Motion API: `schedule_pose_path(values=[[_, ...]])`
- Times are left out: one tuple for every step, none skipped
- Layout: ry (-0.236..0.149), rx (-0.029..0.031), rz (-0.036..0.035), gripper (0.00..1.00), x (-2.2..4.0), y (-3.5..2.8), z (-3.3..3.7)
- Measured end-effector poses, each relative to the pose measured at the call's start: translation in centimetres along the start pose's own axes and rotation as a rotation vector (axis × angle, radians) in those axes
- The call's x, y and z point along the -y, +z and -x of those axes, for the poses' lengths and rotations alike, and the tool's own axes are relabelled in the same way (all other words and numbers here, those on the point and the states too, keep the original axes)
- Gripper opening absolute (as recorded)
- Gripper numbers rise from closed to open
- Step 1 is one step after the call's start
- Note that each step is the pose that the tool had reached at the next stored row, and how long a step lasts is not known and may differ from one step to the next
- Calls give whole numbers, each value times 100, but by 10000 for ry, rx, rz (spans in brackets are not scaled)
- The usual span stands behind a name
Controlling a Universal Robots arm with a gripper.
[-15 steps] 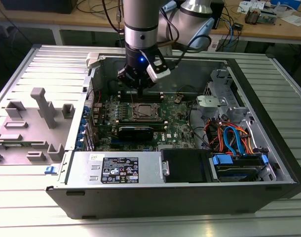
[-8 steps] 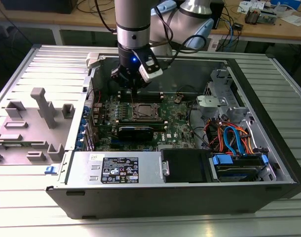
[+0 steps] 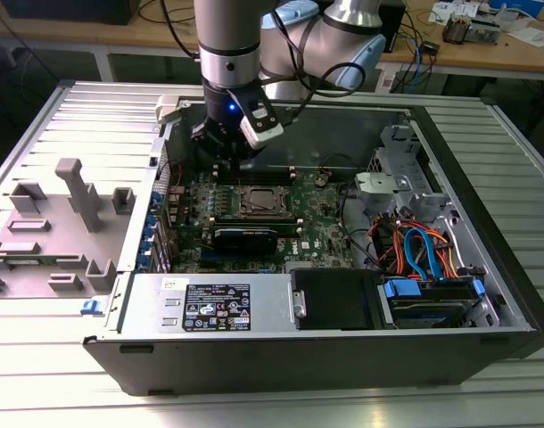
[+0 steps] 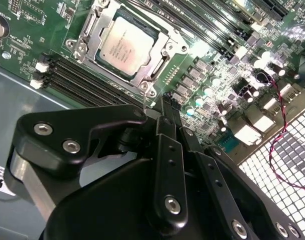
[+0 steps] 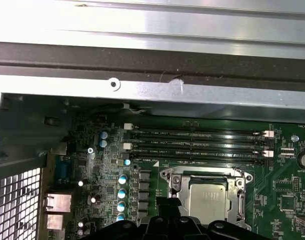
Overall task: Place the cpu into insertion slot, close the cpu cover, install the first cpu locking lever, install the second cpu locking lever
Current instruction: 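Install the first cpu locking lever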
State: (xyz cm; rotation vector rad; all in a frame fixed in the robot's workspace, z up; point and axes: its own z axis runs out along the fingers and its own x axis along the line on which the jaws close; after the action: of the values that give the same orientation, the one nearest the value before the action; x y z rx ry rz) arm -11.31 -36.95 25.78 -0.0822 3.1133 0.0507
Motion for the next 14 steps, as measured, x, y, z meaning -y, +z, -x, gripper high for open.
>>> schedule_pose_path(values=[[2,0,0,11,0,0,-3],[1,0,1,11,0,0,-5],[2,0,1,11,-1,0,-18],[2,0,1,11,-1,-1,-32],[2,0,0,11,-2,-1,-34],[2,0,1,11,-2,-1,-35],[2,1,1,11,-2,-1,-36],[2,0,1,11,-2,-1,-38],[2,1,0,11,-2,-1,-39],[2,0,1,11,-2,-1,-39],[1,0,1,11,-2,-1,-39],[1,1,0,11,-2,-1,-40],[2,1,1,11,-2,-1,-42],[4,0,1,11,-2,-1,-50]])
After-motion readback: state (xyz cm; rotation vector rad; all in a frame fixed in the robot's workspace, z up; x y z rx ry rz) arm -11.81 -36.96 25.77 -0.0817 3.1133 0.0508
